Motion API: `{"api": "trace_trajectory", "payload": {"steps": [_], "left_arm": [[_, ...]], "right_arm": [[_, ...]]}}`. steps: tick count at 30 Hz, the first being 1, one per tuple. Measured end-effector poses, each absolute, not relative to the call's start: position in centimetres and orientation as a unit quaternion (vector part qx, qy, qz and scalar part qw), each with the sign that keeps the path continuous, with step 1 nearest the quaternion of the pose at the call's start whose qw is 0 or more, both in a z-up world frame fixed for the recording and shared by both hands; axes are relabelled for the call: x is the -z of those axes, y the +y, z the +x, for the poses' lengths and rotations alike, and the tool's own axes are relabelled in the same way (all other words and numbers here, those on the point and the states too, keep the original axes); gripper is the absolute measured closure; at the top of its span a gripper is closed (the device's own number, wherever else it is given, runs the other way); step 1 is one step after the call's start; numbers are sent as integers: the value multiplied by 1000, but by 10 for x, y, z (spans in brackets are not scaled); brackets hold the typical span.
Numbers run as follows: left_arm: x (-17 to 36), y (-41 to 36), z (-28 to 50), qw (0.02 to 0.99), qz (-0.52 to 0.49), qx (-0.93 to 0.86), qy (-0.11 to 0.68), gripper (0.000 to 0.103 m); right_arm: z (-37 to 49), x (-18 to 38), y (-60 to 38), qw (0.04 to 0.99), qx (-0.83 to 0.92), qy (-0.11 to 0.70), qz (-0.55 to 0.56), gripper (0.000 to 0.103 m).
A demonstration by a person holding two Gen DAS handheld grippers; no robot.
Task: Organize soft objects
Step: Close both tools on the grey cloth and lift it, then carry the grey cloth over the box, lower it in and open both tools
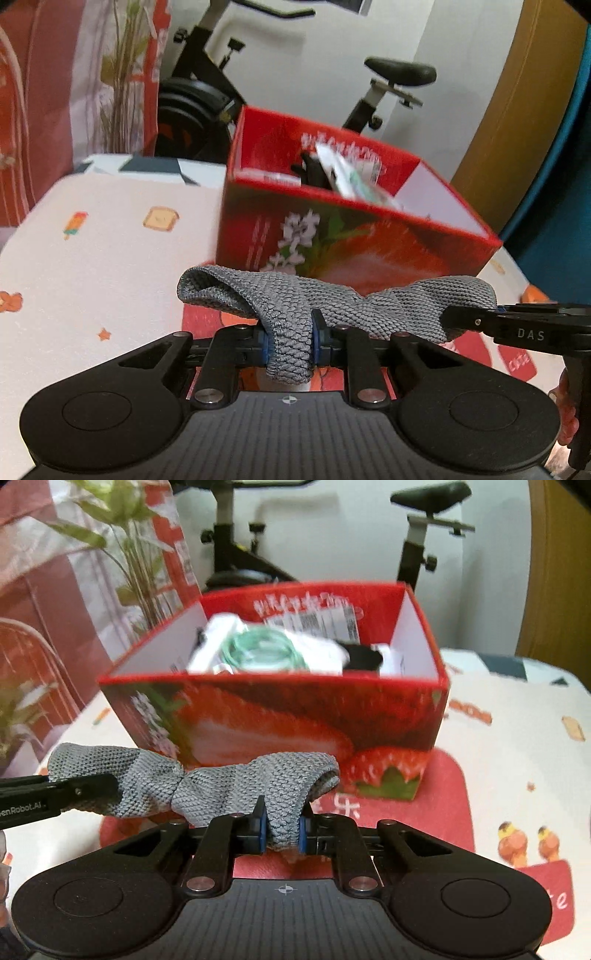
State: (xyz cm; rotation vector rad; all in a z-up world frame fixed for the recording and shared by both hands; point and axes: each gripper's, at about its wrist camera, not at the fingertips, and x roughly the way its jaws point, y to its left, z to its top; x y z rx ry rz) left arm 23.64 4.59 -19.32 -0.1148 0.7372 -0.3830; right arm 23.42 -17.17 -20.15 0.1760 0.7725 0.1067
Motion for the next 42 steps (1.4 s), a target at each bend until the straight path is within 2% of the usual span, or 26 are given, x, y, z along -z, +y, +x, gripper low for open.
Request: {"api": "trace_trajectory", "payload": {"steps": [16, 24, 31, 42], "left_arm": [[125, 30, 234, 943, -57, 183, 273, 82], [95, 6, 276, 949, -54, 193, 245, 82], [98, -14, 319, 955, -8, 171, 241, 82], [124, -31, 396, 946, 23, 162, 280, 82]], "right_arm": [[227, 118, -181, 955, -68, 284, 55, 89], [258, 85, -199, 967, -42, 250, 32, 89], [312, 88, -204, 966, -16, 257, 7, 89], [400, 132, -199, 952, 19, 302, -32, 89]]}}
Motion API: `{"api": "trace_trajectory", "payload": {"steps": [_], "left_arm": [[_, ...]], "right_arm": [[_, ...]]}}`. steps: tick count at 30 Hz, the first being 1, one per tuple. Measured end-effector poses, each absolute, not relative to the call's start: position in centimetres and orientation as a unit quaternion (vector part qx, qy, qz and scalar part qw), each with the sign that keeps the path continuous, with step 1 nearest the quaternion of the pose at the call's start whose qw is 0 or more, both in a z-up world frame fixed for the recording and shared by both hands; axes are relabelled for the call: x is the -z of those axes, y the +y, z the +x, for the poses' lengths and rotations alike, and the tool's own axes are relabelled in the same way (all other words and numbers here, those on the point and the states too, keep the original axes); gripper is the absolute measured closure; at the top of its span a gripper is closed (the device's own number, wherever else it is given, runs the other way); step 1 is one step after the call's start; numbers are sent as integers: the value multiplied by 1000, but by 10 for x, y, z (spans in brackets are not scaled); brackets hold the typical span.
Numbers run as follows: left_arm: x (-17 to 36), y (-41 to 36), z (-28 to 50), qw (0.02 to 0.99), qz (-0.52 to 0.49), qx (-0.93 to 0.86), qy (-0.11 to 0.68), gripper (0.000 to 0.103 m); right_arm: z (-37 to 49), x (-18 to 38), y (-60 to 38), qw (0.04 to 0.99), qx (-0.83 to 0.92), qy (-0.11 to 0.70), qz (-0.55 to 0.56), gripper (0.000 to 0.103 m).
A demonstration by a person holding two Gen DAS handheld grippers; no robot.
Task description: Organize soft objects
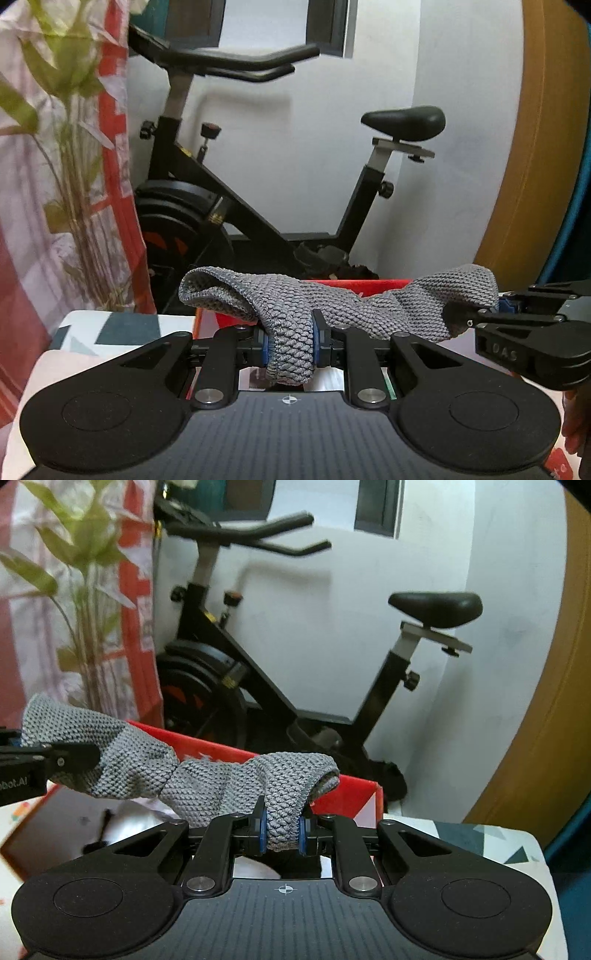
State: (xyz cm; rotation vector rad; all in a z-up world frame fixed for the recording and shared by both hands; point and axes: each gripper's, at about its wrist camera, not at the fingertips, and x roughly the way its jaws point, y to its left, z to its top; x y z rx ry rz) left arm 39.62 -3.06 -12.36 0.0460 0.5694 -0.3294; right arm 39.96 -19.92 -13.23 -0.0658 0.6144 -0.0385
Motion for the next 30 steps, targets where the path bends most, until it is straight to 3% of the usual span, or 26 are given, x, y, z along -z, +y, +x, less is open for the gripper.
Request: {"api": "trace_trajectory", "payload": {"steps": [3, 5, 8, 13, 15, 16, 19, 21, 24, 26, 30], "left_arm": [[135, -34, 414, 941, 15, 164, 296, 81], [142, -36, 420, 938, 18, 166, 303, 74], [148, -36, 423, 940, 25, 163, 299, 42], [146, -33, 422, 944, 25, 157, 290, 17], [142, -31, 419, 945, 26, 155, 285, 6], [140, -31, 417, 947, 28, 153, 281, 4], [131, -29, 411, 951, 25, 151, 270, 0], [125, -27, 405, 951, 23, 148, 269, 0], [115, -28, 393, 955, 37, 134, 263, 0], [108, -29, 381, 958, 51, 127, 253, 0], [95, -26, 358, 963, 61, 107, 240, 0]], "right_arm": [[416, 144, -200, 947, 31, 317, -34, 89], [424, 151, -202, 942, 43, 332, -33, 89], [430, 162, -203, 936, 49, 348, -29, 89], [437, 174, -204, 928, 53, 368, -27, 84], [438, 175, -205, 927, 57, 371, -23, 77], [437, 174, -206, 927, 61, 369, -20, 75], [432, 169, -209, 930, 51, 364, -7, 55], [425, 162, -209, 934, 45, 355, -3, 28], [410, 148, -208, 944, 46, 327, -3, 6], [399, 138, -206, 950, 49, 307, -12, 0], [375, 118, -201, 958, 28, 283, -26, 0]]}}
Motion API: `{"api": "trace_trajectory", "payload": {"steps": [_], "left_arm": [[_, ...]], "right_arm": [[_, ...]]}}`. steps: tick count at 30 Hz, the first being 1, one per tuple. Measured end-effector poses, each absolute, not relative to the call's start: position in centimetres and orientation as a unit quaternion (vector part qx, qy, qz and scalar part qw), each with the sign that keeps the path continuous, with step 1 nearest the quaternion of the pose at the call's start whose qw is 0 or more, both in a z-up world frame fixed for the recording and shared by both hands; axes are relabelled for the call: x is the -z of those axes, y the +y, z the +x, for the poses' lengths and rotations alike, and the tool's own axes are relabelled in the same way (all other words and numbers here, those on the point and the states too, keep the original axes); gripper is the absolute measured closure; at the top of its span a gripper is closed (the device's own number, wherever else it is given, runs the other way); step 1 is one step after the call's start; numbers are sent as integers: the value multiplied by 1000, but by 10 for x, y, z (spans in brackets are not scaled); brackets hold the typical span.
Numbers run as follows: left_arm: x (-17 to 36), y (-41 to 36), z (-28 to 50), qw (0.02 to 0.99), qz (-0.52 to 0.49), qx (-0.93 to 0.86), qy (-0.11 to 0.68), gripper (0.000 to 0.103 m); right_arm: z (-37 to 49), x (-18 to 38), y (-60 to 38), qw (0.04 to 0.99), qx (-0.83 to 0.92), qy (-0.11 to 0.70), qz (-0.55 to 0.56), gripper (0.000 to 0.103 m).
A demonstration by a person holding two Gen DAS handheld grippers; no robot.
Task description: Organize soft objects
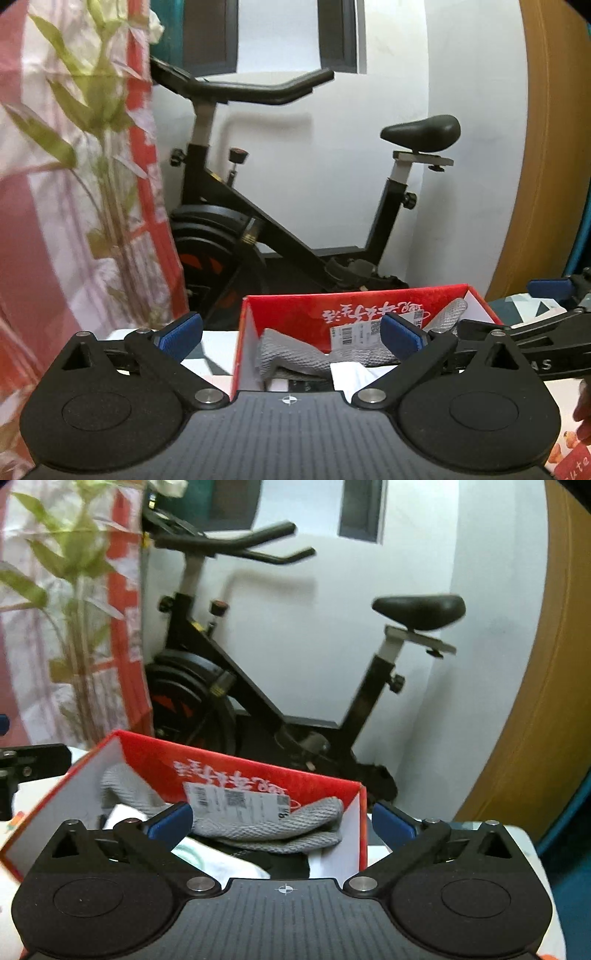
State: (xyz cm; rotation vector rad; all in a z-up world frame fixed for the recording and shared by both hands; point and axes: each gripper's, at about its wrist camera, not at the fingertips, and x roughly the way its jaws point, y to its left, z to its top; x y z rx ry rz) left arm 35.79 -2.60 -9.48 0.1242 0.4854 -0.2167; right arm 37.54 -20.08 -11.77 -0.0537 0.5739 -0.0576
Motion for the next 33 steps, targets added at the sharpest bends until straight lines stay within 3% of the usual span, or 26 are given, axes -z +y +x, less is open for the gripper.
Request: {"api": "trace_trajectory", "payload": {"steps": [17, 33], "left_arm": [[38, -10, 244, 979, 39, 80, 182, 0], [-3, 1, 117, 988, 21, 73, 132, 0]], "right_arm": [[259, 41, -195, 983, -20, 181, -14, 0], [129, -4, -213, 983, -40, 160, 83, 0]]}}
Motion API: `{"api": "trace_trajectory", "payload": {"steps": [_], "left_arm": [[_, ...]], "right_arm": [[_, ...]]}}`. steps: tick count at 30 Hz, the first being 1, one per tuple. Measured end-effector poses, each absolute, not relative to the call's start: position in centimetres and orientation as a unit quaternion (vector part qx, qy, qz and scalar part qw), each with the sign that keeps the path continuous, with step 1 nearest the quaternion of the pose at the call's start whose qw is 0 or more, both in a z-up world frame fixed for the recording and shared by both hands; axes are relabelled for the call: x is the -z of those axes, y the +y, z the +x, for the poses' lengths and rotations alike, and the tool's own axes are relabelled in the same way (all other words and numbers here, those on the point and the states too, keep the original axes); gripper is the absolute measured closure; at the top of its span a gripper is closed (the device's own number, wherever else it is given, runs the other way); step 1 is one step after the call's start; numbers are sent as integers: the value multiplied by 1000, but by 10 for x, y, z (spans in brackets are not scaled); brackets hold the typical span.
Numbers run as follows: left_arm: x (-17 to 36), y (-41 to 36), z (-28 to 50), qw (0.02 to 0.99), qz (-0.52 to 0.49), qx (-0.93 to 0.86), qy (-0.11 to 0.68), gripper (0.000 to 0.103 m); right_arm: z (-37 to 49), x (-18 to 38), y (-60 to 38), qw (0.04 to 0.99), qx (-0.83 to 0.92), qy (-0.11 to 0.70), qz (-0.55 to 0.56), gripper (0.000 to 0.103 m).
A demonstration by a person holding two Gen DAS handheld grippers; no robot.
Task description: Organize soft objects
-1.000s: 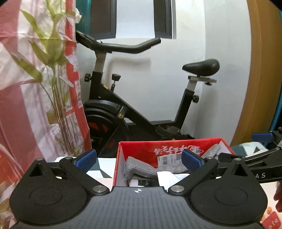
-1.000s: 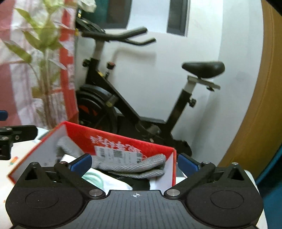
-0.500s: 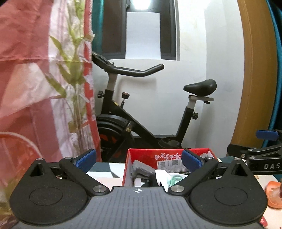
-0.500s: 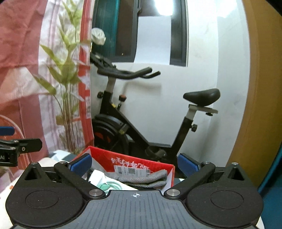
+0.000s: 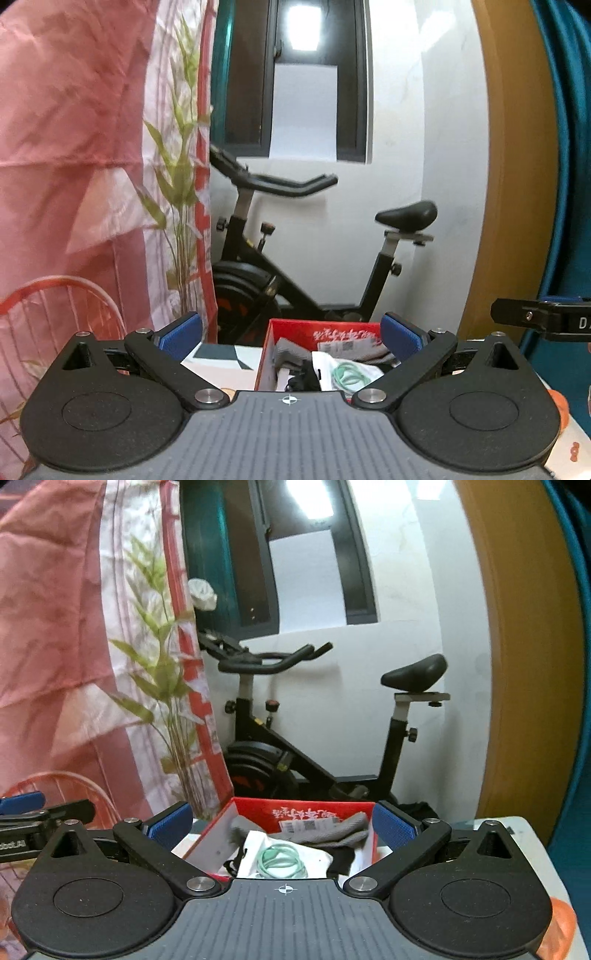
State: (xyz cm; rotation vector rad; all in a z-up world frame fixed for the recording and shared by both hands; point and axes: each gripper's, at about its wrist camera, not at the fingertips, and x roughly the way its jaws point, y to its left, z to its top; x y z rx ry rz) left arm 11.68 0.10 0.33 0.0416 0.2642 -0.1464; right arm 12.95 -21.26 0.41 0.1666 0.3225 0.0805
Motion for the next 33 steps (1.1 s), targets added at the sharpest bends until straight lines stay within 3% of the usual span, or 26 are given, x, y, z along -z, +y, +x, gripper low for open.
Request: {"api": "trace_trajectory", "payload": {"steps": [12, 33], "left_arm": [[-31, 4, 33, 994, 21, 78, 77, 0], [-32, 4, 26, 994, 31, 68, 82, 0]], "right_arm": [[28, -23, -187, 994, 13, 109, 28, 0], [10, -34, -184, 993, 32, 107, 30, 0]]}}
